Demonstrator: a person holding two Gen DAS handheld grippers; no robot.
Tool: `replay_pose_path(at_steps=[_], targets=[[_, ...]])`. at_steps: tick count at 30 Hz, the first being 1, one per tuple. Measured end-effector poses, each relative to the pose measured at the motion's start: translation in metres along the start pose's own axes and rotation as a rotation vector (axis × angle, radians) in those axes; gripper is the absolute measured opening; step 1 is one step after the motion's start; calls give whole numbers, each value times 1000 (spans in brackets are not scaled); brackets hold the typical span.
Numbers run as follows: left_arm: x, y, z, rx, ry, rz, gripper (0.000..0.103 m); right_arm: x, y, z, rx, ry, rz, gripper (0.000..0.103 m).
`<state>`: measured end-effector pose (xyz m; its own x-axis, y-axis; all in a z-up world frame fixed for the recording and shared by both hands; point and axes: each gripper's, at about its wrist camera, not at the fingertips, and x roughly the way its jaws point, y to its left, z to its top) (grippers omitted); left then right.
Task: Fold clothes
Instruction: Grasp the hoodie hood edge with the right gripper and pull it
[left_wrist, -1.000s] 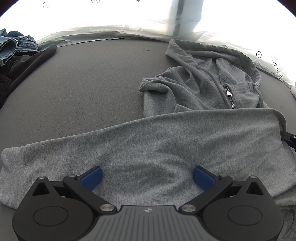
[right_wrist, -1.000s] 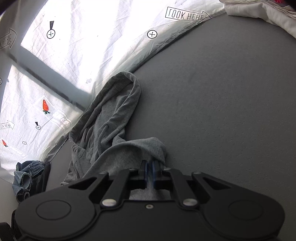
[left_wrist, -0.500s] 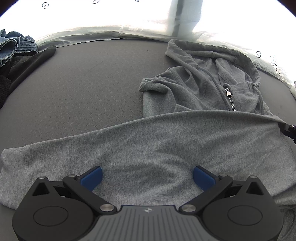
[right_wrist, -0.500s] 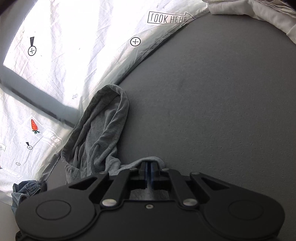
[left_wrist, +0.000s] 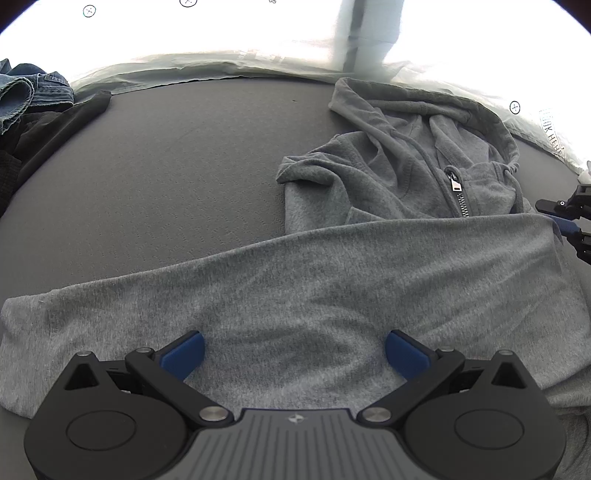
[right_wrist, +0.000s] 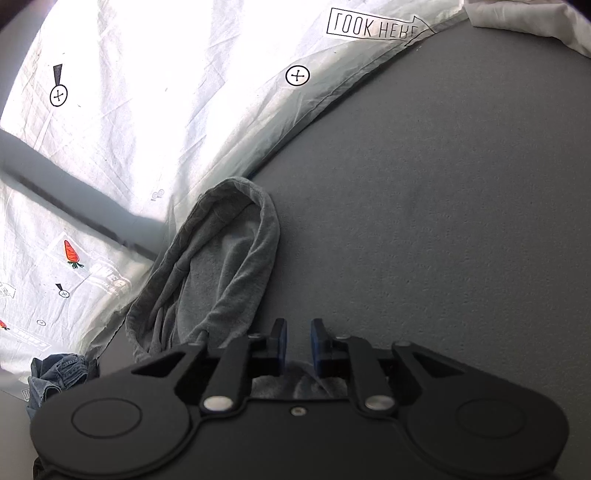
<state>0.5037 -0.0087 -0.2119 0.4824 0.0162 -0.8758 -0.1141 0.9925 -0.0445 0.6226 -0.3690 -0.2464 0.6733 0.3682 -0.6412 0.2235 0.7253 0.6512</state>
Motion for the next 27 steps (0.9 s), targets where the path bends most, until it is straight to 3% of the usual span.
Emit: replay_pose_path(at_steps=[2,6,10,16,21,24,27], targets=[[0,0,0,0,-1,0,103,-8,-4,7,47,-37,17,38],[0,-1,0,0,-3,0,103,-32,-4,6,18,-36,28,38],[0,-1,-1,0,-5,1,103,-45,-7,-20,-32,64,-18,38],[0,-1,1,3,0,-1,103,-50,-18,-43,24,92,30,37],[1,-1,1,4,1,-2,103,-32,-16,-32,49,125,83,32],[0,0,0,4,1,-3,103,-21,-10,-23,24,133,60,18],[0,0,-1,7,1,-5,103,-12,-7,-14,51,123,61,14]])
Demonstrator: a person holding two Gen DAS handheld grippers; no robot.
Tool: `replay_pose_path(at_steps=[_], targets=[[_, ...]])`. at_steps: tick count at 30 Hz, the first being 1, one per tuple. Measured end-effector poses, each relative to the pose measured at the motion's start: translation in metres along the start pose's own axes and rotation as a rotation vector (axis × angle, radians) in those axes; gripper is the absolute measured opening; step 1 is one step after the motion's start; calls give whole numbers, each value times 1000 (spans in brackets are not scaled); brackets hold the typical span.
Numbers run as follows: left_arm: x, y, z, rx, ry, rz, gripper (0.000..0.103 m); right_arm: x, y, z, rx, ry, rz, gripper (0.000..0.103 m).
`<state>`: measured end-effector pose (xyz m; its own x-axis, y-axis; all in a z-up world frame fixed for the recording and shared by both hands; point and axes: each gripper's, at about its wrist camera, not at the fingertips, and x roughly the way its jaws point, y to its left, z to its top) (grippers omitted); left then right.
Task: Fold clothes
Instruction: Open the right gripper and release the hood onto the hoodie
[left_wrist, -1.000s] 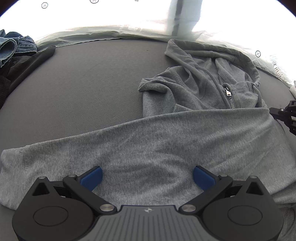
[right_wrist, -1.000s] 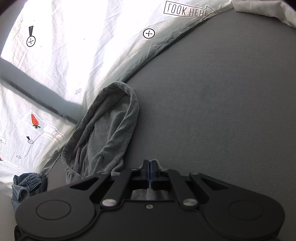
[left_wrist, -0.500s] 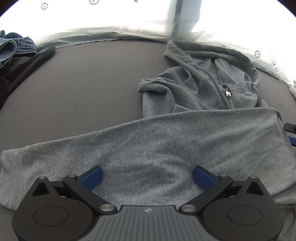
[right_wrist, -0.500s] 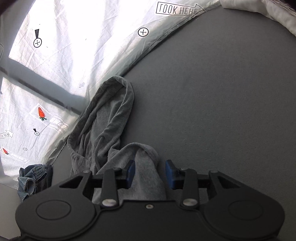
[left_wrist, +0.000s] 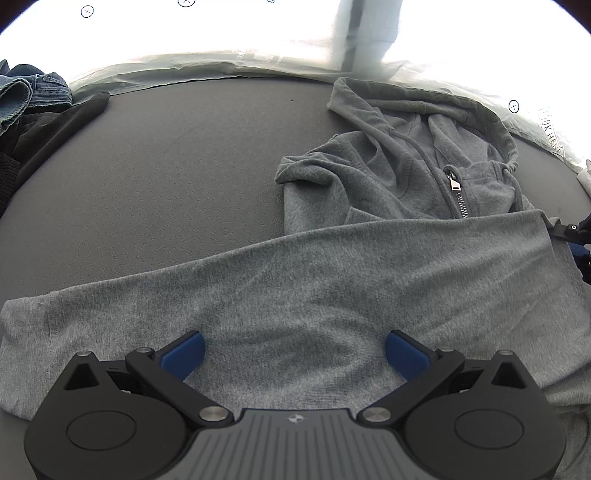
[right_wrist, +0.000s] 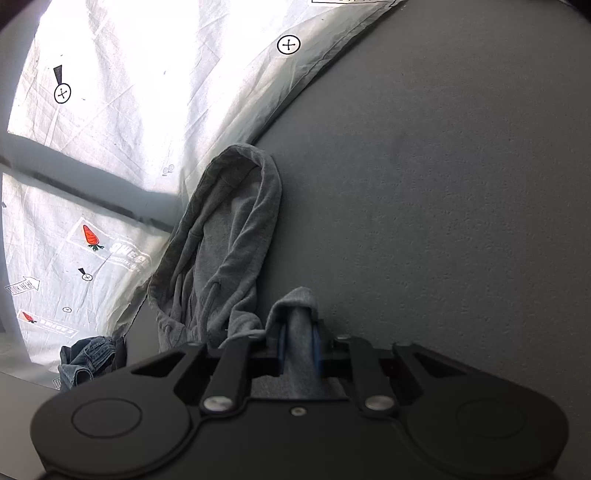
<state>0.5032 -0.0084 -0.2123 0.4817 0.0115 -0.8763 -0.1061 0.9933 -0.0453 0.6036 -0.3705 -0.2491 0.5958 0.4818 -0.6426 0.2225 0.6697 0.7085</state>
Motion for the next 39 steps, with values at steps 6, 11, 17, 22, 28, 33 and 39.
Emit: replay_pose_path(at_steps=[6,11,17,22,28,33,39], targets=[[0,0,-1,3,-3,-2,103,11,0,21,42,-35,35,10],[-1,0,0,4,-3,-3,103,6,-3,31,120,-95,96,1],[-1,0,0,-2,-9,-1,103,-28,11,6,-30,-137,1,8],[-3,3,-1,-11,-14,-16,103,-56,26,-51,-196,-175,-102,35],[-26,37,-8,-120,-41,1,103,-76,41,-113,-419,-214,-195,89],[-54,92,-28,-254,-96,115,103,-69,46,-148,-597,-164,-293,100],[-75,159,-66,-484,-110,224,103,-55,41,-179,-753,-148,-343,103]])
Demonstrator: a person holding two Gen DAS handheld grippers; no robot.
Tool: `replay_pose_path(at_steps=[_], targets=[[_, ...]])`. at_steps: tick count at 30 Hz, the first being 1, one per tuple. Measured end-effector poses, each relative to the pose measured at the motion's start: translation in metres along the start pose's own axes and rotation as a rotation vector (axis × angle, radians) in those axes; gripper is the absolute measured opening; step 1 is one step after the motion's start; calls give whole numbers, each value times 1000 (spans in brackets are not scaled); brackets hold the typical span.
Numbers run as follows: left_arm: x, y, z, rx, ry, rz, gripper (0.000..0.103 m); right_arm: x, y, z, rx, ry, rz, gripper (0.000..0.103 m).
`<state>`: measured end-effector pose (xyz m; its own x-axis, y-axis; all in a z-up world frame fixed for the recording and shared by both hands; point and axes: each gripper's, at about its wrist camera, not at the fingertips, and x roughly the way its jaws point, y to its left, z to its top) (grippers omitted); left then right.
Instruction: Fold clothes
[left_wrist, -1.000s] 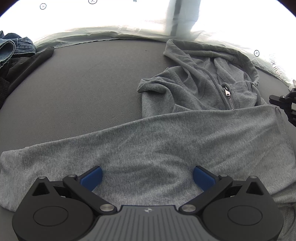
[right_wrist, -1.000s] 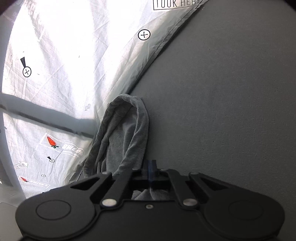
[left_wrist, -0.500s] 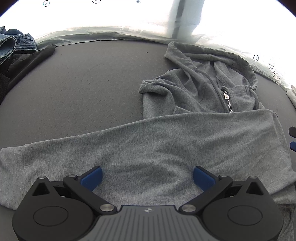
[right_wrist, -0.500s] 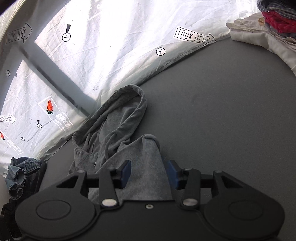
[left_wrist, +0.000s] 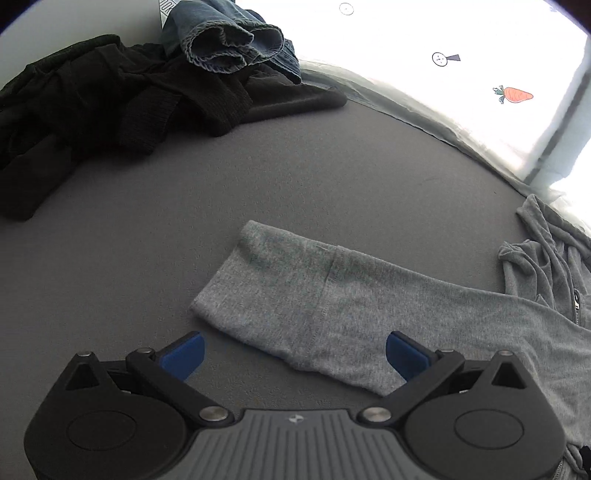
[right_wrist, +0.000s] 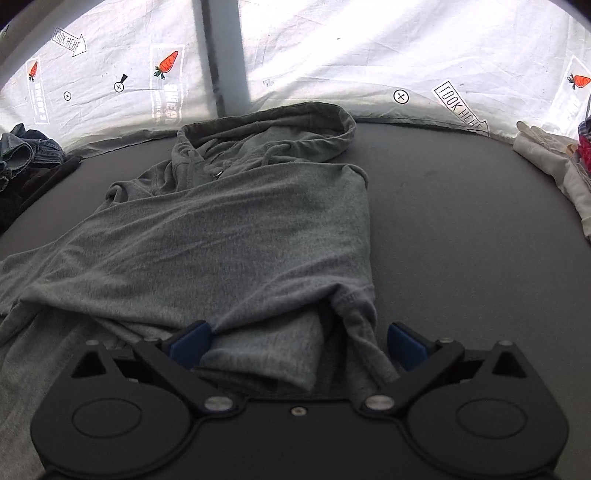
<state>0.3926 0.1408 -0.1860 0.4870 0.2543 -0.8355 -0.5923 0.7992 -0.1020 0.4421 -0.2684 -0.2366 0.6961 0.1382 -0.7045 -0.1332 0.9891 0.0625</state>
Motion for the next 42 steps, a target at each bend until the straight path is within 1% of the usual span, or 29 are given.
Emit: replay_pose_path(at_steps=[2,5,7,11,12,13,14,15,16,17,18,19,21,23,25,27,28,29,31,35,36,38,39,40,42], targets=[[1,20,-3,-66,4,23,103,-2,-1,-5,10,-35,-4,103],[5,33,-7,-104,1,39,103,-4,0,-12,6,-80,-10,103],[8,42,-9,-127,-2,50,103,-3,0,-12,6,-86,-9,103],[10,34,-9,-90,-58,44,102,-2,0,-12,7,-88,-9,103],[11,32,-8,-79,-75,39,99,-2,0,-12,7,-88,-9,103],[11,29,-8,-69,-92,34,88,-2,1,-12,7,-88,-9,103],[11,27,-8,-58,-110,28,80,-2,1,-12,7,-89,-9,103],[11,26,-7,-60,-113,9,60,-2,1,-12,6,-89,-9,103],[10,26,-6,-62,-115,-12,46,-2,1,-12,6,-89,-10,103],[10,25,-4,-65,-117,-33,39,-2,1,-12,6,-90,-10,103],[10,25,-2,-80,-114,-58,25,-2,1,-12,6,-90,-10,103],[9,25,-1,-95,-111,-84,8,-2,1,-12,6,-90,-10,103],[9,25,2,-126,-105,-135,8,-2,1,-12,6,-90,-10,103],[3,16,5,-108,-119,-178,7,-2,1,-12,6,-91,-10,103],[-6,4,7,-81,-135,-236,7,-2,1,-13,6,-91,-9,103],[-16,-15,10,-41,-151,-311,6,-2,1,-12,6,-91,-9,103],[-21,-24,12,-22,-158,-344,2,-2,0,-12,7,-91,-9,103],[-26,-33,13,-3,-165,-378,2,-2,0,-12,7,-91,-9,103],[-38,-56,13,49,-170,-469,2,-2,0,-12,8,-91,-8,103],[-55,-100,4,169,-150,-603,2,-2,0,-12,8,-92,-6,103],[-55,-109,1,201,-132,-625,2,-2,0,-12,9,-93,-6,103],[-48,-125,-12,258,-51,-645,4,-2,0,-12,10,-93,-5,103],[-42,-131,-19,279,-5,-650,7,-2,-1,-12,9,-92,-4,103],[-36,-133,-25,287,41,-654,13,-2,-1,-12,8,-92,-2,103],[-26,-135,-36,292,118,-663,16,-2,-1,-12,5,-90,0,103]])
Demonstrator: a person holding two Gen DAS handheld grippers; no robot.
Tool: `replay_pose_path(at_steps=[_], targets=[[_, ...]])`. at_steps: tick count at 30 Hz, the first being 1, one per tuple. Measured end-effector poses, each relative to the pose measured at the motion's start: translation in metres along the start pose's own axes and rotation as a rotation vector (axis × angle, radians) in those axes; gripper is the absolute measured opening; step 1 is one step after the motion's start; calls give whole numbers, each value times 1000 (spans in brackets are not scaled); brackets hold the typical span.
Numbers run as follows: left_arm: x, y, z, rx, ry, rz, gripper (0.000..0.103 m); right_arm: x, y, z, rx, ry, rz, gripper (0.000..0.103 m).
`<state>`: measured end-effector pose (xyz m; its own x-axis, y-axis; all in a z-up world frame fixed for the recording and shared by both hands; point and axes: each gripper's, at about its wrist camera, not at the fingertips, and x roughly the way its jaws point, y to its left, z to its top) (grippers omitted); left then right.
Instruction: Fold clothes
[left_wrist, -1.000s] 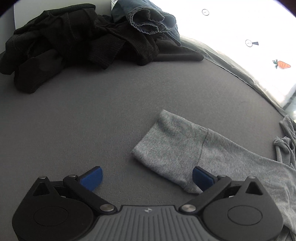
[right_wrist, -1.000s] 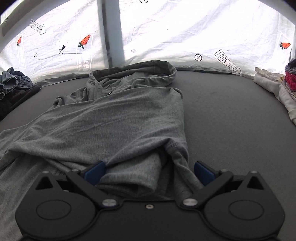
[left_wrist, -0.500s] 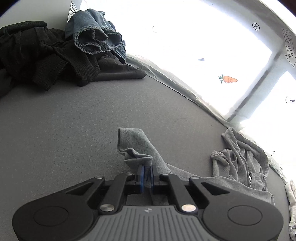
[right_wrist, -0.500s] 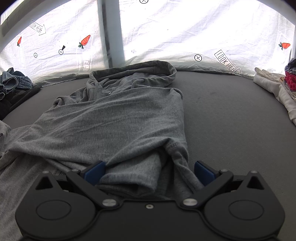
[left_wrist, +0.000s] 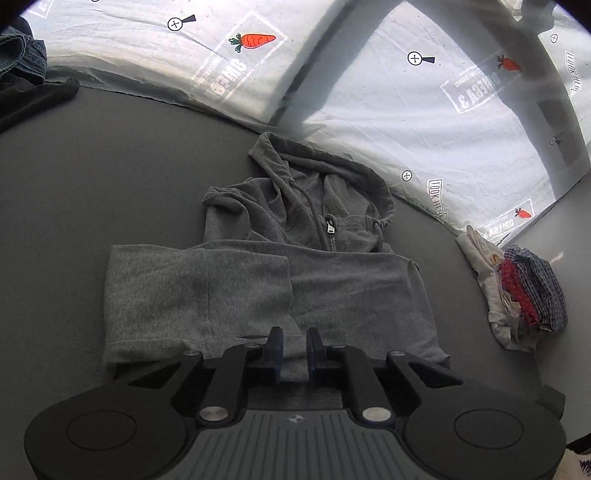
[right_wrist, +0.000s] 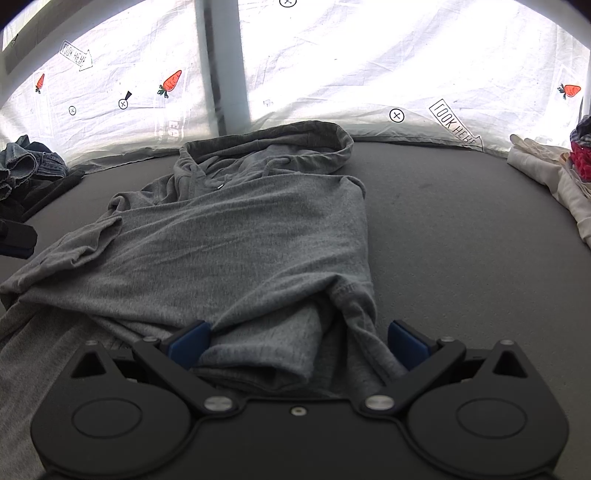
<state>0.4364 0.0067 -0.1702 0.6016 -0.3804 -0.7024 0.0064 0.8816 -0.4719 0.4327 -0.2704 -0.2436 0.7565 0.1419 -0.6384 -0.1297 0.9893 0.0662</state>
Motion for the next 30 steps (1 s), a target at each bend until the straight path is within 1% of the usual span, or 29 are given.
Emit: replay_pose_path(at_steps=[2,3,5,8,9,11,14,15,16,17,20,22,23,24,25,26,28,29,30], targets=[[2,4,-7,-20,30,10,25,0,-1,0,-2,3,4,103],[0,7,-7,-31,26,26,30,0,-1,1,-3,8,6,103],[-3,14,-8,-52,14,60,32,1,-2,4,-5,31,12,103],[-12,32,-1,-107,-18,162,35,2,-8,18,20,117,42,103],[-15,38,-1,-122,-23,189,36,2,-13,24,64,151,55,103],[-19,51,-4,-163,-23,229,38,-2,-26,29,200,174,74,100],[-21,70,-12,-245,-7,264,40,-16,-54,30,514,150,158,97],[-21,74,-16,-263,2,278,43,-20,-59,30,567,131,171,97],[-20,78,-19,-271,10,290,44,-25,-64,31,619,112,183,96],[-21,79,-21,-270,1,281,44,-29,-68,33,665,93,192,94],[-21,81,-20,-276,-4,263,50,-35,-69,42,715,51,187,77],[-19,78,-20,-265,-5,249,61,-30,-65,48,738,50,257,70],[-18,77,-19,-255,-4,246,63,-25,-62,50,753,58,312,61],[-17,75,-19,-244,-3,243,68,-18,-56,52,766,76,359,56],[-16,73,-18,-234,-2,244,70,-12,-50,54,772,99,391,56],[-15,72,-18,-232,-2,248,71,-5,-43,55,779,126,423,54],[-15,73,-18,-251,-7,249,73,16,-27,53,814,216,479,43],[-15,74,-17,-265,-10,241,74,25,-21,50,842,261,502,34],[-15,76,-17,-276,-13,233,76,34,-15,45,883,296,524,32]])
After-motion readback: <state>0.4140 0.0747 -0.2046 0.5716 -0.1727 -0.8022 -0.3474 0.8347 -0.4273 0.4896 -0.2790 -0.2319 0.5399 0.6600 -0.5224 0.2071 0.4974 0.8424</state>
